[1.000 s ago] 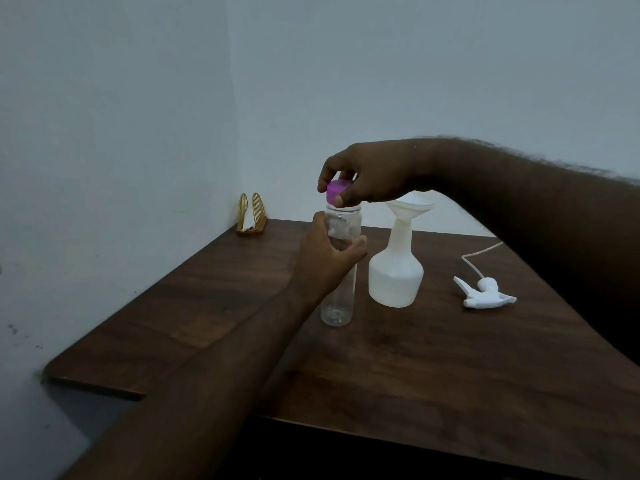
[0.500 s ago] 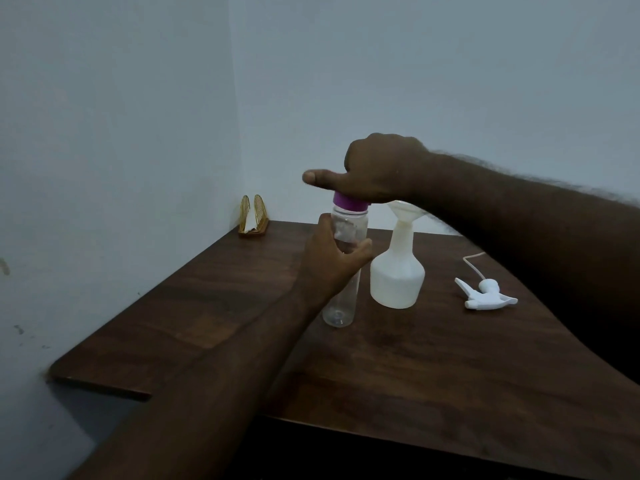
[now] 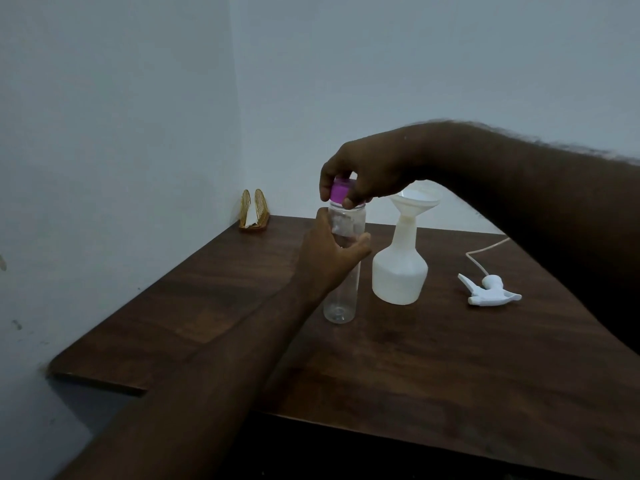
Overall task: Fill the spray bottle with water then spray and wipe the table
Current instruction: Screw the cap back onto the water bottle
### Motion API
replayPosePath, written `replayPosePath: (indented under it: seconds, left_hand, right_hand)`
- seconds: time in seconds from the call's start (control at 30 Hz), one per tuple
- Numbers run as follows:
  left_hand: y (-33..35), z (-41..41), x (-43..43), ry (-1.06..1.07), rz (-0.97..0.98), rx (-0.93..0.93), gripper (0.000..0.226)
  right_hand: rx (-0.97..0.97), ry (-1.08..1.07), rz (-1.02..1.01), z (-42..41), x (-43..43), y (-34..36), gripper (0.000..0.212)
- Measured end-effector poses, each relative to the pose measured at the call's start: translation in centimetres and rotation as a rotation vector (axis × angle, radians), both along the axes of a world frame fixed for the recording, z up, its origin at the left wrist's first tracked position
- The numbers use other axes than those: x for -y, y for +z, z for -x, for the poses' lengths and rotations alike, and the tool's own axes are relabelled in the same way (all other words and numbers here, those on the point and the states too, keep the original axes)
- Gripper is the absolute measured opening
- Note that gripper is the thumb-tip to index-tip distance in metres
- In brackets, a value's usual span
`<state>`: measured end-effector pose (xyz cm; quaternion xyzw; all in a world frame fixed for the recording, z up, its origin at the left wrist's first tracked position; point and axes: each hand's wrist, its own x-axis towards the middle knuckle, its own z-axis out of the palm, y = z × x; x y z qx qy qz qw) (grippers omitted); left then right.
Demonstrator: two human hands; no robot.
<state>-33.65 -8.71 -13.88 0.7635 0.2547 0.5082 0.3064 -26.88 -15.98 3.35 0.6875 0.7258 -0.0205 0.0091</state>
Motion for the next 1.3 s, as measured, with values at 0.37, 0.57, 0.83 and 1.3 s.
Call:
replayPosePath:
  seconds: [0.37,0.57,0.83,1.3]
  left_hand:
    - [-0.1,0.0,0.3,-0.047,-0.055,0.044,0.049]
    - [0.2,0.2,-1.0,-0.074,0.004,0.0,0.04]
    - [0.4,0.3,-1.3,-0.152,0.03,-0.019,0.053]
    - [0.2,0.6,-1.0,-0.098,0.016,-0.023,0.052]
  right_hand:
    - [0.06,-0.292,-0.11,0.0,-0.2,-1.9,0.075]
    - [-0.027,-0.086,-0.029,-1.2,-0.3,-0.3,0.032]
    - [-0.045,-0.077,0.052,-0.4,-0.6,0.6,0.038]
    - [-0.008,-0.14,-0.019,-0.6,-0.9,0.1,0.047]
